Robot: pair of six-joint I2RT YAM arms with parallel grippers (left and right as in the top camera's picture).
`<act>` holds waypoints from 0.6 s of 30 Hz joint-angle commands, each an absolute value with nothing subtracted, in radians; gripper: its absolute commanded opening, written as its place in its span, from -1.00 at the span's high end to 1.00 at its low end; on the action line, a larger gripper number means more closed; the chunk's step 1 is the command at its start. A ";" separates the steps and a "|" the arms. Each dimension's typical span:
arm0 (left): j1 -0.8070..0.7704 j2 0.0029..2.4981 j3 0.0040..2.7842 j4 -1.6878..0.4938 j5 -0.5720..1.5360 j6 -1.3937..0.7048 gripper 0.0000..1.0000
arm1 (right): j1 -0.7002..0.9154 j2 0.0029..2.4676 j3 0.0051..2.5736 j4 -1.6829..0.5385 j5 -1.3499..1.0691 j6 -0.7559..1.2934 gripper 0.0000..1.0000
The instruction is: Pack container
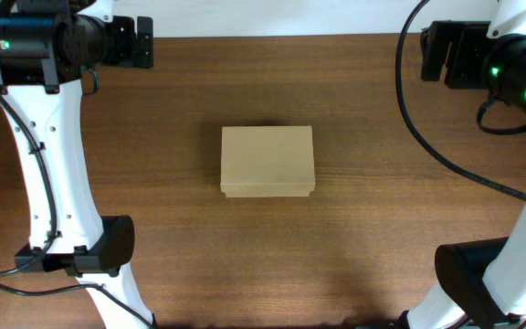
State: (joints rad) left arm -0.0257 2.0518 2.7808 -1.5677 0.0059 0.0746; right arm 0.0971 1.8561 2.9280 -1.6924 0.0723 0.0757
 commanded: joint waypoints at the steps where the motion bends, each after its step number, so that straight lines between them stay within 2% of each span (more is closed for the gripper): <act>1: -0.026 2.053 2.799 -1.569 -0.008 0.083 -0.99 | 0.096 1.816 2.918 -1.694 0.110 0.064 -0.97; 6: -0.026 2.053 2.799 -1.569 -0.008 0.083 -0.99 | 0.096 1.697 2.727 -1.594 0.110 0.058 -0.98; 12: -0.026 2.053 2.799 -1.569 -0.008 0.083 -0.99 | 0.096 1.443 2.258 -1.346 0.110 0.057 -0.98; 18: -0.026 2.053 2.799 -1.569 -0.008 0.083 -0.99 | 0.096 1.147 1.777 -1.193 0.110 0.057 -0.98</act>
